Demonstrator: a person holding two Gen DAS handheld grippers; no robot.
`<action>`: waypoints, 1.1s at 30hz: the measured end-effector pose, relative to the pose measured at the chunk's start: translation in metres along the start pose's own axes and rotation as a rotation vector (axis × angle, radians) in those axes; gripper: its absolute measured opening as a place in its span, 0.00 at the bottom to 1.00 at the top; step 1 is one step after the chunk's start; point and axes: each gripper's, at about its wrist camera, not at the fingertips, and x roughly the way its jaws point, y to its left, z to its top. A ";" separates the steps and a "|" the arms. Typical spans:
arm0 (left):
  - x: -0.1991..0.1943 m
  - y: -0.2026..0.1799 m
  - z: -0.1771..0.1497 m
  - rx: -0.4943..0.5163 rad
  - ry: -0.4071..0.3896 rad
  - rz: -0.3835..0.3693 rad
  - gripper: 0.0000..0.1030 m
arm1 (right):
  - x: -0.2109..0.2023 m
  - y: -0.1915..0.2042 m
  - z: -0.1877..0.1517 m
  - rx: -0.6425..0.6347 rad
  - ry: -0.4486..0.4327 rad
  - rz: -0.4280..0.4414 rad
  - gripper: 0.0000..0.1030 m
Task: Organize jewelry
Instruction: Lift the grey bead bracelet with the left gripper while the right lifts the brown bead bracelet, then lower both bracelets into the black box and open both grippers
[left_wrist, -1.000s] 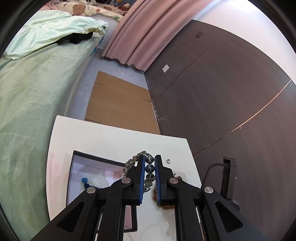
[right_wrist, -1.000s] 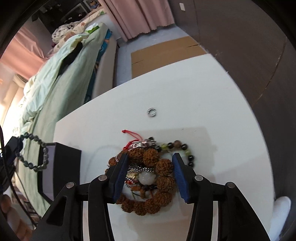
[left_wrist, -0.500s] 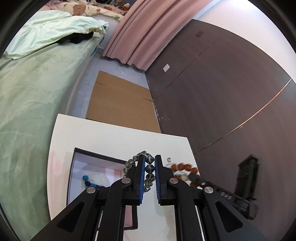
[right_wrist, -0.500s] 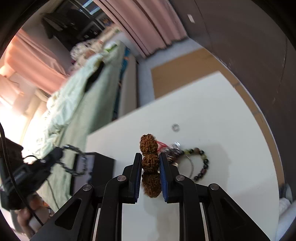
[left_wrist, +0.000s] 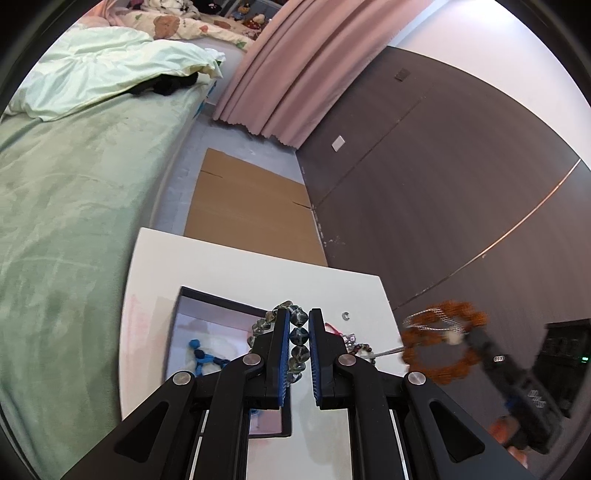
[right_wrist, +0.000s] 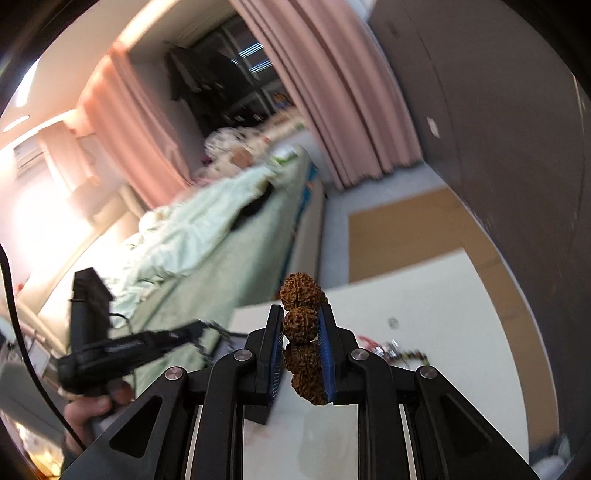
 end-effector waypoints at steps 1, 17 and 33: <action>-0.001 0.002 0.000 0.000 0.000 0.008 0.10 | -0.004 0.006 0.003 -0.011 -0.012 0.011 0.19; -0.014 0.034 0.005 -0.111 0.005 -0.003 0.85 | -0.012 0.082 0.049 -0.135 -0.070 0.075 0.19; -0.063 0.069 0.026 -0.162 -0.125 0.029 0.88 | 0.046 0.100 0.029 -0.078 0.054 0.199 0.19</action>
